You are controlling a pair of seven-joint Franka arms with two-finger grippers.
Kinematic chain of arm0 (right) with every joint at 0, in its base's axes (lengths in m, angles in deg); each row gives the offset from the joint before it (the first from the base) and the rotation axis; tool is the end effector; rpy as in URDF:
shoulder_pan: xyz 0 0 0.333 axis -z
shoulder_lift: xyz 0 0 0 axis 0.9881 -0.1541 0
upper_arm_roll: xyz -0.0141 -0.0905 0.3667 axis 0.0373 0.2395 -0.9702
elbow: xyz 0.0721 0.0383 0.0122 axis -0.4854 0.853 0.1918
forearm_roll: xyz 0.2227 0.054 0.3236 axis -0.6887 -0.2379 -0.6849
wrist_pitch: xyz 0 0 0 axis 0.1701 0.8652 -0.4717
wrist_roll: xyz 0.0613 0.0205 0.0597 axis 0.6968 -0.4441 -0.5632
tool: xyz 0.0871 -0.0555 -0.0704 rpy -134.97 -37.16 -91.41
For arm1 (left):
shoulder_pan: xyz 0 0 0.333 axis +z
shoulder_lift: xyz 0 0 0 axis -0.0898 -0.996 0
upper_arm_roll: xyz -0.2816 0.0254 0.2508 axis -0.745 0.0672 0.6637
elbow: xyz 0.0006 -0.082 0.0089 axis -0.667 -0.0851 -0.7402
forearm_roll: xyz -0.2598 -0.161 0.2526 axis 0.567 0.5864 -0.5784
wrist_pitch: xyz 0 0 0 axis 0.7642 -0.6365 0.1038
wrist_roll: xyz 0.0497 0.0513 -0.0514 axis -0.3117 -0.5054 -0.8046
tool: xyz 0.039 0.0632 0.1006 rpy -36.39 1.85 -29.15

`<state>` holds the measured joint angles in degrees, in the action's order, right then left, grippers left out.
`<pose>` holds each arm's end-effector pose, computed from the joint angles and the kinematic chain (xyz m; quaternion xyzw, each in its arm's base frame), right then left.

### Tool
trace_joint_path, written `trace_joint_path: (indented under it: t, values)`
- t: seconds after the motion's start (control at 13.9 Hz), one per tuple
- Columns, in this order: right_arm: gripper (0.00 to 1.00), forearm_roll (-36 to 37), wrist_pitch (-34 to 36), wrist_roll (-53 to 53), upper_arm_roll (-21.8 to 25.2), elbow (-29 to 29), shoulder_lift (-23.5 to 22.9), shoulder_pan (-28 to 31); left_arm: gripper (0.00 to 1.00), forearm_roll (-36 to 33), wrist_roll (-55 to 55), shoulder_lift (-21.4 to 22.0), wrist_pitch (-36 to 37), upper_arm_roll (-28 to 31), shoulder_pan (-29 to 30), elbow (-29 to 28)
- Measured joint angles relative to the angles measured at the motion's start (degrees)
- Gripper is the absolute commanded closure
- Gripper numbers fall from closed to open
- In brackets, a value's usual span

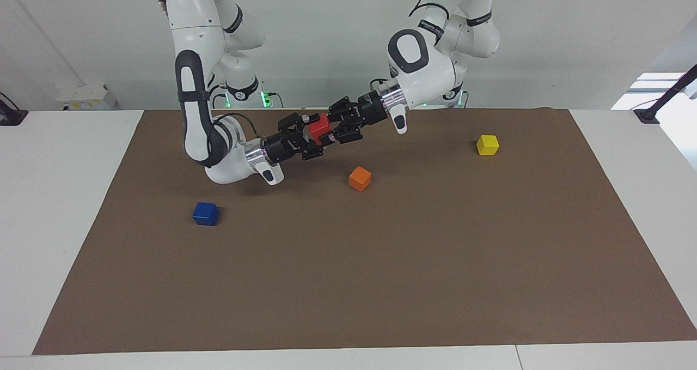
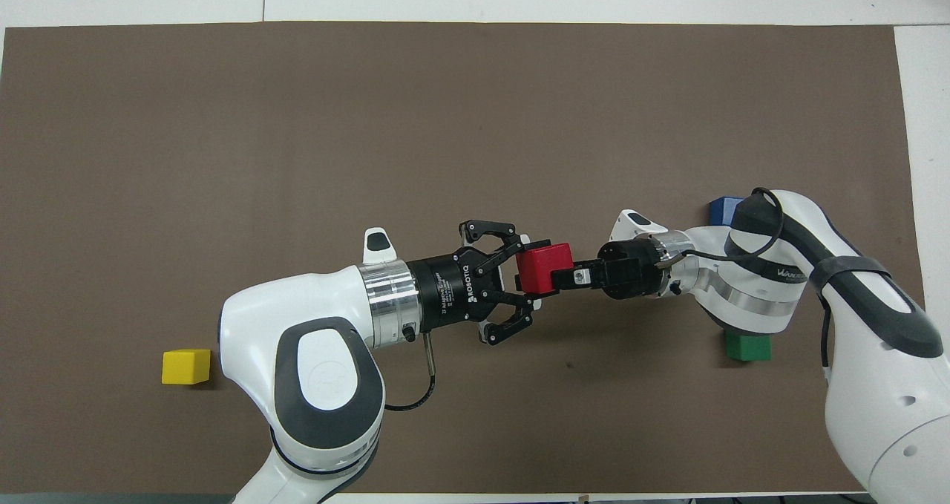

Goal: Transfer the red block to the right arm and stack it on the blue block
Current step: 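Close the right gripper on the red cube beside the left gripper, then open the left gripper and pull it back from the red cube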

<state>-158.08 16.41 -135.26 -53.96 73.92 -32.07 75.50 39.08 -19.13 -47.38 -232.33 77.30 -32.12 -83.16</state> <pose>0.5095 0.2069 0.3686 -0.5608 -0.0461 0.0273 0.8262 0.4280 -0.3885 0.4959 0.5760 0.5908 -0.3434 0.4486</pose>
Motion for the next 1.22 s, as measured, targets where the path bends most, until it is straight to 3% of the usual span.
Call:
trace_joint_path:
  t: [0.43, 0.5, 0.58, 0.79, 0.94, 1.01, 1.22]
  values:
    - [0.0, -0.11, -0.74, 0.0, 0.47, -0.51, 0.0, 0.12, 1.0, 0.06, 0.0, -0.05, -0.01, -0.06, 0.0, 0.0]
    - [0.04, -0.12, -0.96, 0.0, 0.51, -0.61, 0.0, 0.12, 1.0, 0.07, 0.0, -0.05, -0.01, -0.06, 0.0, 0.0]
    - [0.1, -0.12, -1.33, 0.0, 0.51, -0.73, 0.0, 0.12, 1.0, 0.09, 0.0, -0.05, -0.01, -0.05, 0.0, 0.0]
    - [0.42, -0.42, -1.37, 0.0, 0.52, -0.91, 0.02, 0.26, 1.0, 0.09, 0.0, -0.09, -0.17, 0.17, 0.02, -0.24]
    - [0.87, -0.77, -1.32, 0.0, 0.54, -1.01, 0.05, 0.59, 1.0, 0.09, 0.0, -0.27, -0.31, 0.54, 0.06, -0.51]
    - [1.0, -0.77, -1.35, 0.0, 0.53, -0.99, 0.05, 0.59, 1.0, 0.09, 0.0, -0.27, -0.31, 0.52, 0.06, -0.5]
    - [1.0, -0.82, -1.19, 0.42, 0.54, -0.98, 0.06, 0.66, 1.0, 0.12, -0.35, -0.28, -0.39, 0.56, 0.06, -0.57]
